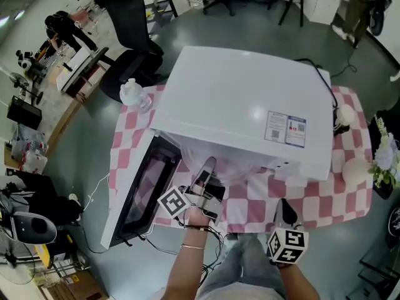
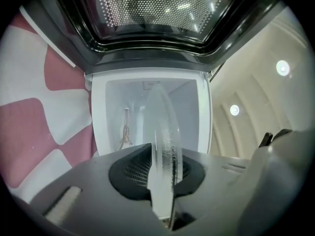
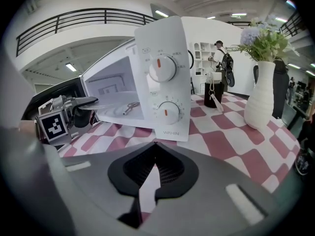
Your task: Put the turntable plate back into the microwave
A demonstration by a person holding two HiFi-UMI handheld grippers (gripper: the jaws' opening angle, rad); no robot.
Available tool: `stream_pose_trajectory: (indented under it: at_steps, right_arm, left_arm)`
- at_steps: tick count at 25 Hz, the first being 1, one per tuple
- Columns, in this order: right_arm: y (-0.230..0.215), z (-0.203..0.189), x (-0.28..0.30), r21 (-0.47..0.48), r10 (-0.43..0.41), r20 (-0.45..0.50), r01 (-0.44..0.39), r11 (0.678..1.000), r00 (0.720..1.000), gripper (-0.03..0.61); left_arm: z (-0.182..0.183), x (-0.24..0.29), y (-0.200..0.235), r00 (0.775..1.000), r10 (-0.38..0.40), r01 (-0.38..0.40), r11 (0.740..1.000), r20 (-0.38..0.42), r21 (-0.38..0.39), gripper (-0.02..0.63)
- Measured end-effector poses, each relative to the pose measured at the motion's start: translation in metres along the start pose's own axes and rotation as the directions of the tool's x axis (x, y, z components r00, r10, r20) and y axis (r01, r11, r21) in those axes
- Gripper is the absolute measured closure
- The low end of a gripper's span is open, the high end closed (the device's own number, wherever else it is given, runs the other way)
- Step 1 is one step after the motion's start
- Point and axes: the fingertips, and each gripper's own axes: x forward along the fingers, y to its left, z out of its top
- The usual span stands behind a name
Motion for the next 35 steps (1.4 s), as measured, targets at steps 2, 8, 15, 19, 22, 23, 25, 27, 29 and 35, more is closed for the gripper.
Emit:
stream_pose_trajectory:
  at_steps: [2,8,15,19,22,23,25,27,29,35]
  right_arm:
    - [-0.001,-0.001,0.002,-0.001,-0.003,-0.005,0.003,1.000,1.000,0.569]
    - [-0.002,-0.001,0.007,0.001,0.000,-0.014,0.000,1.000,1.000,0.569]
    - [0.002,-0.003,0.009,-0.003,0.014,-0.031,-0.015,1.000,0.999,0.569]
    - [0.006,-0.004,0.011,-0.002,0.023,-0.036,-0.023,1.000,0.999,0.569]
    - [0.009,-0.003,0.011,-0.008,0.030,-0.037,-0.030,1.000,0.999,0.569]
    - [0.009,-0.003,0.011,-0.010,0.032,-0.038,-0.032,0.999,0.999,0.569]
    - [0.010,-0.003,0.011,-0.012,0.034,-0.039,-0.034,0.999,0.999,0.569]
    - [0.011,-0.004,0.011,-0.013,0.034,-0.042,-0.035,0.999,0.999,0.569]
    - [0.011,-0.005,0.011,-0.014,0.035,-0.045,-0.036,0.999,0.998,0.569]
    - [0.016,-0.005,0.012,-0.023,0.044,-0.043,-0.045,0.999,0.998,0.569]
  left_arm:
    - [0.002,0.004,0.003,1.000,0.005,-0.005,1.000,0.003,-0.004,0.578]
    - [0.006,0.015,0.008,1.000,0.020,-0.020,1.000,0.011,-0.020,0.578]
    - [0.011,0.029,0.012,0.999,0.031,-0.031,0.999,0.013,-0.025,0.578]
    - [0.010,0.038,0.013,0.999,0.035,-0.034,0.999,0.005,-0.022,0.578]
    - [0.009,0.044,0.015,0.999,0.040,-0.040,0.999,-0.001,-0.021,0.578]
    - [0.008,0.046,0.016,0.999,0.044,-0.044,0.999,-0.003,-0.022,0.578]
    - [0.007,0.051,0.017,0.999,0.048,-0.048,0.999,-0.006,-0.024,0.578]
    - [0.006,0.055,0.018,0.999,0.051,-0.051,0.998,-0.006,-0.023,0.578]
    - [0.006,0.060,0.020,0.999,0.053,-0.053,0.998,-0.006,-0.021,0.578]
    - [0.005,0.069,0.022,0.998,0.061,-0.061,0.998,-0.009,-0.018,0.578]
